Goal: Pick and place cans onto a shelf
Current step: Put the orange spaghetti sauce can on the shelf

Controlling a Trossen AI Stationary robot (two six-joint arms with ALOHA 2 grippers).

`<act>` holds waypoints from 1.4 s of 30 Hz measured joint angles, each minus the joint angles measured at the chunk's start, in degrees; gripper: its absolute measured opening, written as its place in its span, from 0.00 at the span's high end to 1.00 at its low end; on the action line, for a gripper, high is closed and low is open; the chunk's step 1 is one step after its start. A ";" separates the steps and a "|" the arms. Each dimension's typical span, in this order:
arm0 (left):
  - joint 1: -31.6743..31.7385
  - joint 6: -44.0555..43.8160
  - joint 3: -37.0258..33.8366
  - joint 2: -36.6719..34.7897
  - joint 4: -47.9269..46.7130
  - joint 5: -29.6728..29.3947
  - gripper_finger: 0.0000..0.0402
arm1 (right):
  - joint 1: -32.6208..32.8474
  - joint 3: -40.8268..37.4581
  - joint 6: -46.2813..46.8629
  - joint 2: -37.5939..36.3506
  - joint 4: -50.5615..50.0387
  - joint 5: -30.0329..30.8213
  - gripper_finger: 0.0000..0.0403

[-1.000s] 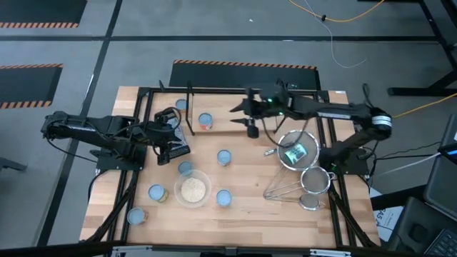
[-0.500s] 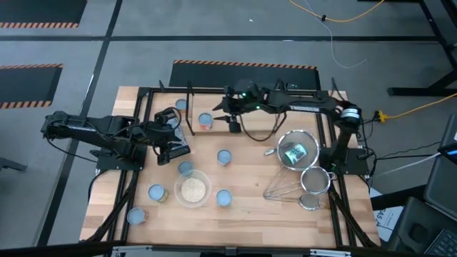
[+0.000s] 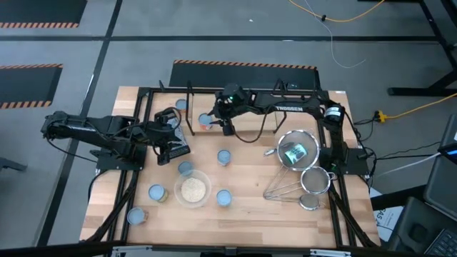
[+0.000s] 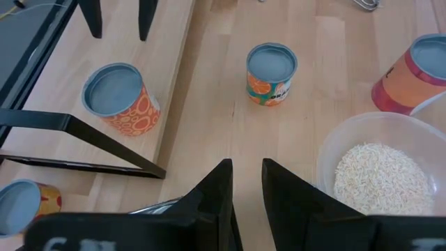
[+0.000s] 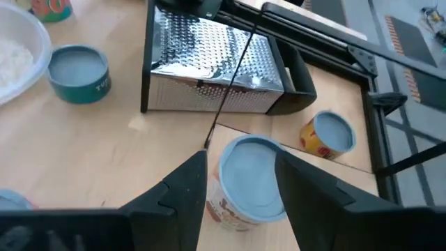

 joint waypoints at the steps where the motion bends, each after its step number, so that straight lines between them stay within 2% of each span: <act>1: 0.00 0.00 0.00 0.00 0.00 0.00 0.82 | -0.02 0.04 -0.60 0.02 0.08 -0.02 0.57; 8: 0.00 0.00 0.00 0.02 0.00 0.00 0.82 | -0.04 0.04 -3.98 0.04 0.04 0.00 0.57; 23: 0.00 0.00 0.00 0.00 0.02 0.00 0.82 | -0.04 0.04 -4.15 0.18 -1.70 0.00 0.57; 31: 0.00 0.00 0.00 0.09 0.11 -0.02 0.82 | -0.02 0.02 -4.34 4.10 0.13 0.00 0.57; 42: 0.00 0.00 -0.02 0.15 0.08 -0.02 0.82 | -0.11 0.02 -4.37 4.71 0.17 0.03 0.58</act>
